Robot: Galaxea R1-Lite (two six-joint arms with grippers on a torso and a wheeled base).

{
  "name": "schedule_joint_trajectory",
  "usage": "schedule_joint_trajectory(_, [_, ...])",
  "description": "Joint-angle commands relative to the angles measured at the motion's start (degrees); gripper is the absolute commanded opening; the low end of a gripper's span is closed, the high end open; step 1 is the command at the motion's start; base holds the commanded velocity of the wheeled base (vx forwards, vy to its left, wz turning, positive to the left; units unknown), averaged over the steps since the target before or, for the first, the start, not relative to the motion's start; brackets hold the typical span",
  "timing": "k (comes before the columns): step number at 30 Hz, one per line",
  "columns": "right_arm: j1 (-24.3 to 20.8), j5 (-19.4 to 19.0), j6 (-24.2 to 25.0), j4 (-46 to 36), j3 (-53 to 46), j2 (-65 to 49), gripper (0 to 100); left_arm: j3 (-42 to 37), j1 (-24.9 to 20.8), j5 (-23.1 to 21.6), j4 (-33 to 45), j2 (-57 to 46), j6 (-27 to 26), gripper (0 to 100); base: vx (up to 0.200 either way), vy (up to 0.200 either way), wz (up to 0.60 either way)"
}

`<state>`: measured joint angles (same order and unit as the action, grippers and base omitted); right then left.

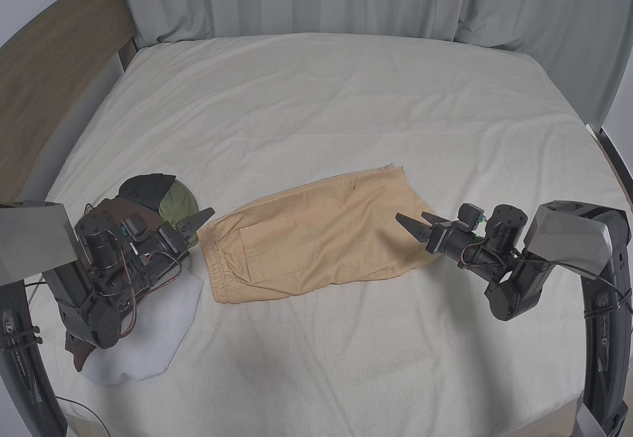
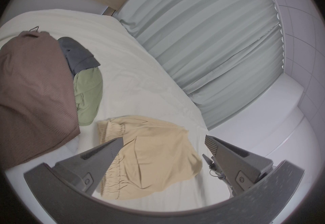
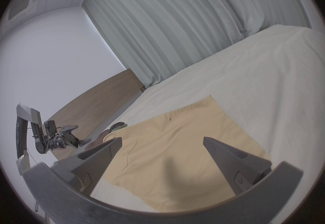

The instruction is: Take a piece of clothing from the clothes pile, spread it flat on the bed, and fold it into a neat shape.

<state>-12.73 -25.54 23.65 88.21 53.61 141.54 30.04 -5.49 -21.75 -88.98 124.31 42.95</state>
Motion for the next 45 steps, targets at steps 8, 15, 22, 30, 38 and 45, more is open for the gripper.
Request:
schedule_joint_trajectory(8, [-2.30, 0.49, -0.01, 0.21, -3.17, -0.22, 100, -1.74, -2.78, -0.05, -0.05, -9.70, 0.29, 100, 0.000, 0.000, 0.00])
schedule_joint_trajectory(15, [-3.53, 3.04, -0.01, 0.21, -8.17, -0.57, 100, -3.32, -5.59, 0.13, -0.05, -12.16, -0.14, 100, 0.000, 0.000, 0.00])
schedule_joint_trajectory(22, [-3.97, 3.30, -0.01, 0.21, -12.31, -1.01, 100, -4.73, -5.94, 0.21, -0.05, -12.16, -5.24, 100, 0.000, 0.000, 0.00])
schedule_joint_trajectory(30, [-3.88, 4.18, -0.01, 0.21, -14.33, 0.40, 100, -6.57, -6.20, 0.30, -0.05, -11.98, -18.87, 100, 0.000, 0.000, 0.00])
schedule_joint_trajectory(38, [-3.88, 4.27, -0.01, 0.21, -17.14, 1.45, 100, -7.36, -6.20, 0.39, -0.05, -10.84, -29.85, 100, 0.000, 0.000, 0.00])
schedule_joint_trajectory(45, [-3.97, 5.85, -0.01, 0.12, -16.44, 1.89, 100, -7.63, -6.20, 0.48, -0.05, -10.58, -31.52, 100, 0.000, 0.000, 0.00])
